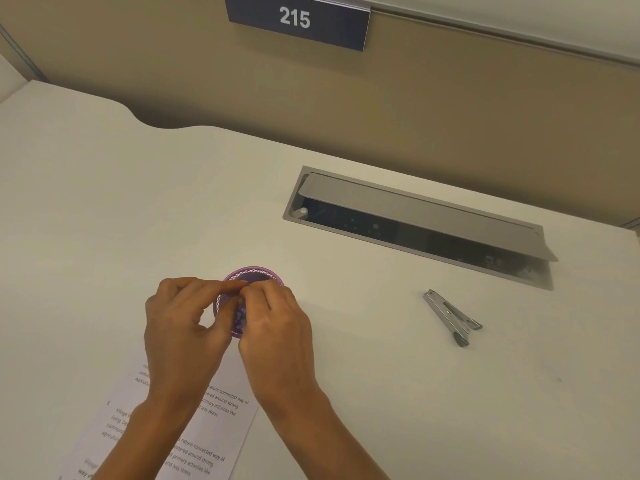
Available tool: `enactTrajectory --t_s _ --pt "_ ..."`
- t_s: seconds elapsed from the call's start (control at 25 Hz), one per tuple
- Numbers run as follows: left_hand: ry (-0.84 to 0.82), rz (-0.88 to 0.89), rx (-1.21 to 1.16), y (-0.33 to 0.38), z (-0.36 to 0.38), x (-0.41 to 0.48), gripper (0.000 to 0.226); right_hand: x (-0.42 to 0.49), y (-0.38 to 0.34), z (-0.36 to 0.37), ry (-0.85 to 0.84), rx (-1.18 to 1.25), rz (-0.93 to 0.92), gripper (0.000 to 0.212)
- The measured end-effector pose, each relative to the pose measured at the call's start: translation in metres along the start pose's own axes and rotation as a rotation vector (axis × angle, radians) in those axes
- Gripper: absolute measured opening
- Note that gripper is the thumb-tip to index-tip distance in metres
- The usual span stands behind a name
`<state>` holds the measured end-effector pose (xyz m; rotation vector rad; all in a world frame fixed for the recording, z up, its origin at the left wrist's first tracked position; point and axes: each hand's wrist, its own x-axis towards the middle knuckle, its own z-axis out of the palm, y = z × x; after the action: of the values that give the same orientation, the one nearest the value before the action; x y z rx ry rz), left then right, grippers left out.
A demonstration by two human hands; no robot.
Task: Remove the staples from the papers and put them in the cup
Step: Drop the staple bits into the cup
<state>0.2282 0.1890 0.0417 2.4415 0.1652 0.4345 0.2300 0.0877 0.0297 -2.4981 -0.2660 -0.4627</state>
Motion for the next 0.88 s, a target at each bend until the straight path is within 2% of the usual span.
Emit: enactTrajectory --t_s 0.2,0.32,0.48,0.56,0.72,0.88 --pt "-0.011 -0.108 0.015 0.000 0.003 -0.002 0.027 0.004 0.003 -0.002 -0.023 -0.036 0.016 0.039" --pt "0.007 -0.040 -0.003 0.004 0.000 -0.004 0.023 0.003 -0.001 -0.001 -0.044 -0.060 0.054 0.043" --pt "0.016 0.037 0.024 0.003 -0.004 -0.004 0.020 0.002 0.001 -0.002 -0.041 -0.011 0.032 0.024" --pt "0.017 -0.011 -0.002 0.002 -0.007 -0.005 0.017 0.006 0.000 -0.012 -0.031 0.190 0.202 0.016" --pt "0.013 -0.151 -0.093 0.003 -0.016 -0.005 0.012 0.014 0.006 -0.037 -0.006 0.737 0.765 0.014" --pt "0.004 -0.254 -0.354 0.014 -0.033 -0.008 0.011 0.013 0.013 -0.070 0.001 1.205 1.096 0.014"
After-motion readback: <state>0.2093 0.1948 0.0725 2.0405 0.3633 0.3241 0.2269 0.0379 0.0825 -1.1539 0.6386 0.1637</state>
